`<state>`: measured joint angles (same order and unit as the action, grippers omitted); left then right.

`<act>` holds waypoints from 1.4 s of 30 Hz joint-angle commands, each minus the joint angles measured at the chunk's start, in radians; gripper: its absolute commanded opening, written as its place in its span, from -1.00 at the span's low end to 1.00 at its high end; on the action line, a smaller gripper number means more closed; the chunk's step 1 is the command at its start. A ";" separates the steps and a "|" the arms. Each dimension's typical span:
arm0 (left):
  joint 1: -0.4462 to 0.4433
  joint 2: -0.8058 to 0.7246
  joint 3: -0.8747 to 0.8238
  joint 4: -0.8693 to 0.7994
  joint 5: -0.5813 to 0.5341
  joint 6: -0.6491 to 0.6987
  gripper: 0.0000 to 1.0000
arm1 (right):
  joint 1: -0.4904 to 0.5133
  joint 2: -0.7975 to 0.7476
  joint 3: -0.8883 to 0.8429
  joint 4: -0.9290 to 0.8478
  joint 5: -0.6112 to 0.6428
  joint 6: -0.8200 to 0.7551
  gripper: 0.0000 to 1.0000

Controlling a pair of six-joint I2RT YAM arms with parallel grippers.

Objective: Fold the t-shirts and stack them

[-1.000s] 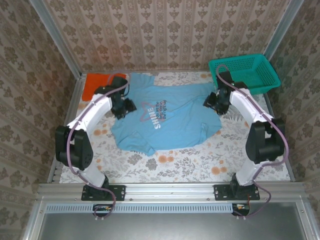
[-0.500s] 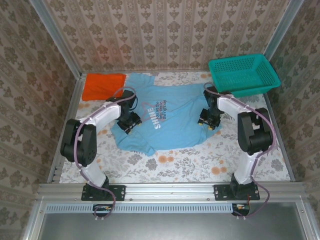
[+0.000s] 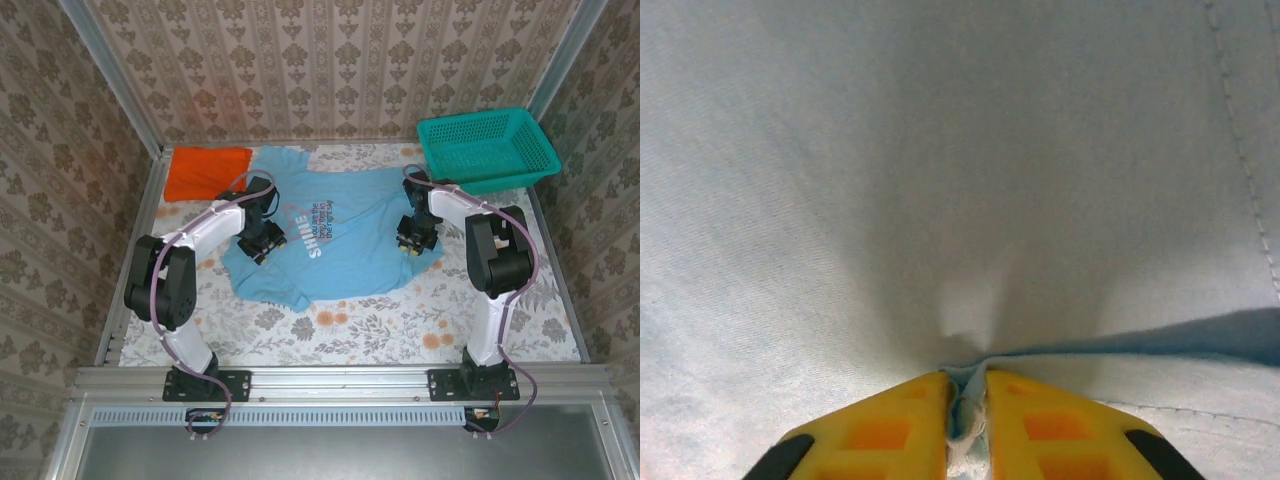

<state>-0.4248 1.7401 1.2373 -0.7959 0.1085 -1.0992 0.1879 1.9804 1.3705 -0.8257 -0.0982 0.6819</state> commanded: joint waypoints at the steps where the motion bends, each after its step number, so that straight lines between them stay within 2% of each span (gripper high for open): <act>1: 0.000 0.010 0.023 -0.048 -0.026 0.005 -0.09 | 0.002 -0.020 -0.006 -0.005 0.021 0.000 -0.77; 4: -0.002 0.007 0.018 -0.043 -0.024 0.001 -0.11 | 0.002 -0.062 -0.045 -0.011 0.011 -0.008 -0.87; 13: -0.013 0.022 0.019 -0.050 -0.030 -0.024 -0.13 | -0.001 -0.229 -0.214 0.028 -0.020 -0.039 -0.88; 28: -0.011 0.142 0.065 -0.054 -0.045 -0.026 -0.19 | -0.001 -0.224 -0.246 0.066 -0.051 -0.063 -0.90; 42: -0.010 0.155 0.037 -0.035 -0.058 -0.048 -0.32 | -0.005 -0.228 -0.262 0.074 -0.064 -0.068 -0.92</act>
<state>-0.4377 1.8713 1.2758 -0.8108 0.0700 -1.1301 0.1871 1.7645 1.1202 -0.7517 -0.1432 0.6273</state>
